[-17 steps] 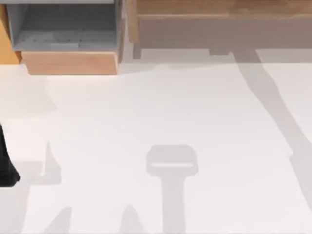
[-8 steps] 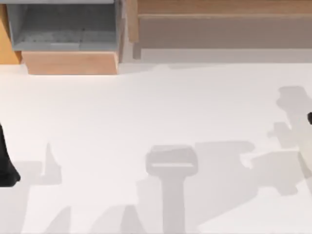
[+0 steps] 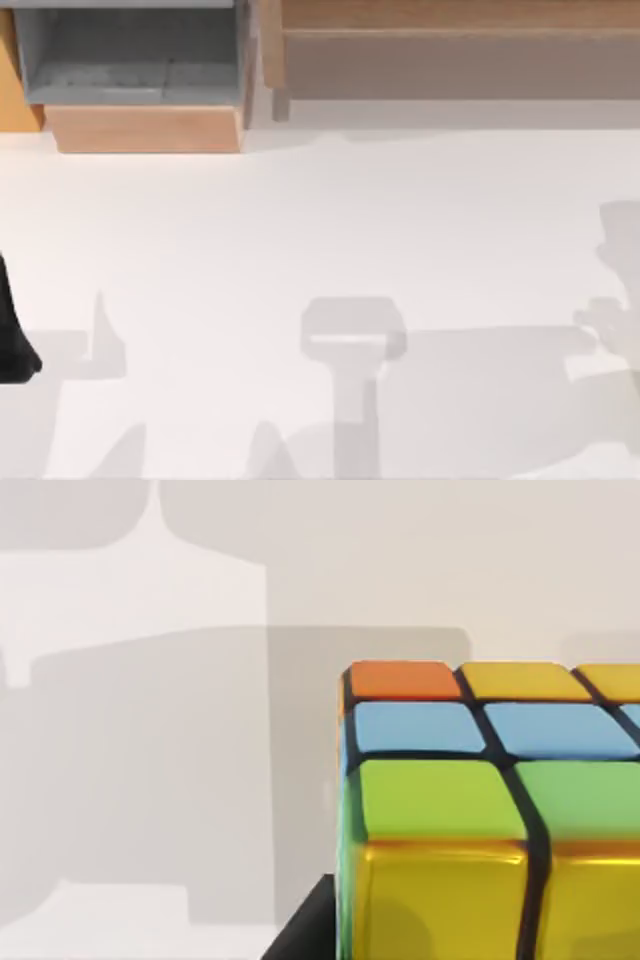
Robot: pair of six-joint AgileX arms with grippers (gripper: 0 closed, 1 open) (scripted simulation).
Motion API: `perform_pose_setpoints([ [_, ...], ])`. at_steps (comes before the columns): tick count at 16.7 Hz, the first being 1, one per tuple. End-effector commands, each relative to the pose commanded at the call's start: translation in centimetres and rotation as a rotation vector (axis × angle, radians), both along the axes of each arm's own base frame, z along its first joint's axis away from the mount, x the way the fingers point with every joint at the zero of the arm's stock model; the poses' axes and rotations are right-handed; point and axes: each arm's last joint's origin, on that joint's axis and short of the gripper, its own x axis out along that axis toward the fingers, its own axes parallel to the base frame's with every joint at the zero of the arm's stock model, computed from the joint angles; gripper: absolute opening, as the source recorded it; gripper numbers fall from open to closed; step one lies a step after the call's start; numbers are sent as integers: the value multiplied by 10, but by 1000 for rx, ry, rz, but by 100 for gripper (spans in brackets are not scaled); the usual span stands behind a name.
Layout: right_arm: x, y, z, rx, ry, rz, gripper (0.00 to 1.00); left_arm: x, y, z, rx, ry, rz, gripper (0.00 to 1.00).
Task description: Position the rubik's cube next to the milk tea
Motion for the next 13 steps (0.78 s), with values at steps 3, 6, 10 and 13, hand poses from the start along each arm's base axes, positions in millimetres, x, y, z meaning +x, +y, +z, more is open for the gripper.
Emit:
perform_pose_setpoints([
  [3,1,1,-1,-1,-1,9,0,0,0,0,0,0,0,100],
  [6,4,4,-1,6,-27,43,0,0,0,0,0,0,0,100],
  [10,13,9,6,49,-104,93,0,0,0,0,0,0,0,100],
  [13,17,11,10,90,-145,107,0,0,0,0,0,0,0,100],
])
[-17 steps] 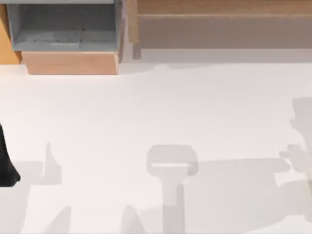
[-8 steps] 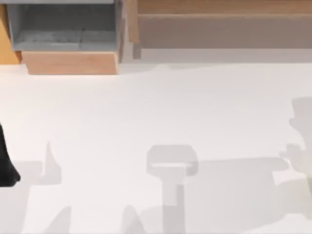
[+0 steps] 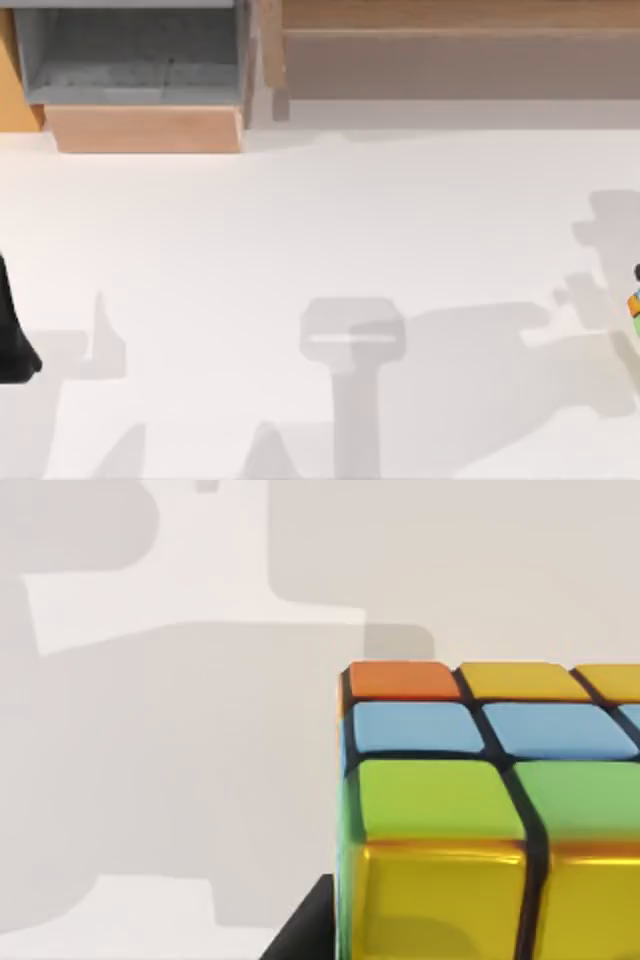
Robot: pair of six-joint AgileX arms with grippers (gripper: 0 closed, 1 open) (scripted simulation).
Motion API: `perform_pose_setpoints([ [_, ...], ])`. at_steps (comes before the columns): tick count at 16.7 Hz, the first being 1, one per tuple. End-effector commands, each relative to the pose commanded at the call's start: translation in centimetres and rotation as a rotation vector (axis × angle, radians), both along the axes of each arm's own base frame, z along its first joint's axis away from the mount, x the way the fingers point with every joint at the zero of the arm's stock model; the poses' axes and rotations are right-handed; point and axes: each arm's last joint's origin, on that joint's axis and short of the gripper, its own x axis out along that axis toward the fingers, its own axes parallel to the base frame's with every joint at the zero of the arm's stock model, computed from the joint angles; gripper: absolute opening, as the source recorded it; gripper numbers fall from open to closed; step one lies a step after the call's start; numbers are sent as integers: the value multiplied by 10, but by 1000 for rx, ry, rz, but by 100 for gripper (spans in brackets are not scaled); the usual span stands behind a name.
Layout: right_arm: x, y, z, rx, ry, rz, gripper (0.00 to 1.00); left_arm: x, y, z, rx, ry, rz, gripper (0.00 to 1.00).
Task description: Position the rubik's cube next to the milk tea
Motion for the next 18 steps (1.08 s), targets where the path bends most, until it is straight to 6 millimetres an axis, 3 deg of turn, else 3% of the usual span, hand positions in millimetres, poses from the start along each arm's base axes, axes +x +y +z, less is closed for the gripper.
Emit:
perform_pose_setpoints([
  [8,-9,-6,-13,-27,59,-76,0,0,0,0,0,0,0,100],
  [12,-16,-11,-28,-87,139,-106,0,0,0,0,0,0,0,100],
  [16,-17,-11,-30,-90,145,-107,0,0,0,0,0,0,0,100],
  [18,-17,-11,-30,-90,145,-107,15,0,0,0,0,0,0,100],
])
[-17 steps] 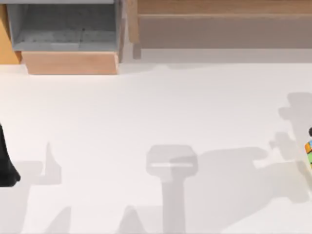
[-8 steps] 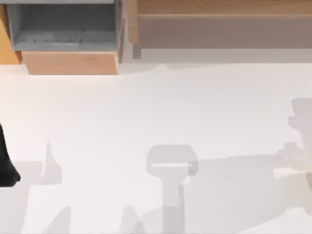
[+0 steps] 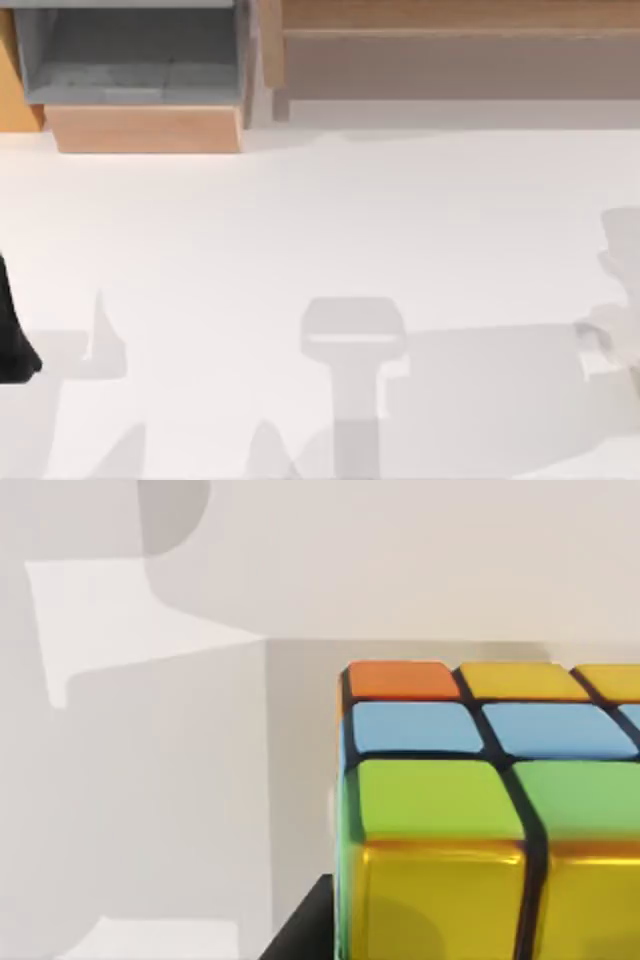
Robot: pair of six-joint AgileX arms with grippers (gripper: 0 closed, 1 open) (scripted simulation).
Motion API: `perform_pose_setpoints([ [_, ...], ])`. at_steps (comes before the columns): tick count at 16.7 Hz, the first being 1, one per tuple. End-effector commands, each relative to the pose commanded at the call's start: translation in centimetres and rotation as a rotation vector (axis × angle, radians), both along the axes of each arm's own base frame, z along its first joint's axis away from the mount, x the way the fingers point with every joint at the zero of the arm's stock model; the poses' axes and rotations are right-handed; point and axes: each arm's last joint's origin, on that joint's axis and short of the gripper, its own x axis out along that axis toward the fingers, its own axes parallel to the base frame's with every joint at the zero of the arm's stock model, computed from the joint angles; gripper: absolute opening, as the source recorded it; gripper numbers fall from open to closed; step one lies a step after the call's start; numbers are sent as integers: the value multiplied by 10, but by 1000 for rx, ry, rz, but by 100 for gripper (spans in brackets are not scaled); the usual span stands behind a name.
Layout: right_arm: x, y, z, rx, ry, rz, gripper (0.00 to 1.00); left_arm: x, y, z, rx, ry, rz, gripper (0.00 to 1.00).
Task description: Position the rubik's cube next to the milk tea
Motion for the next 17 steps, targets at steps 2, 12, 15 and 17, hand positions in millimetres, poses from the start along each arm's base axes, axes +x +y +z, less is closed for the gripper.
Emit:
perform_pose_setpoints([
  [2,0,0,0,0,0,0,30,0,0,0,0,0,0,100],
  [12,0,0,0,0,0,0,100,0,0,0,0,0,0,100],
  [15,0,0,0,0,0,0,100,0,0,0,0,0,0,100],
  [17,0,0,0,0,0,0,100,0,0,0,0,0,0,100],
])
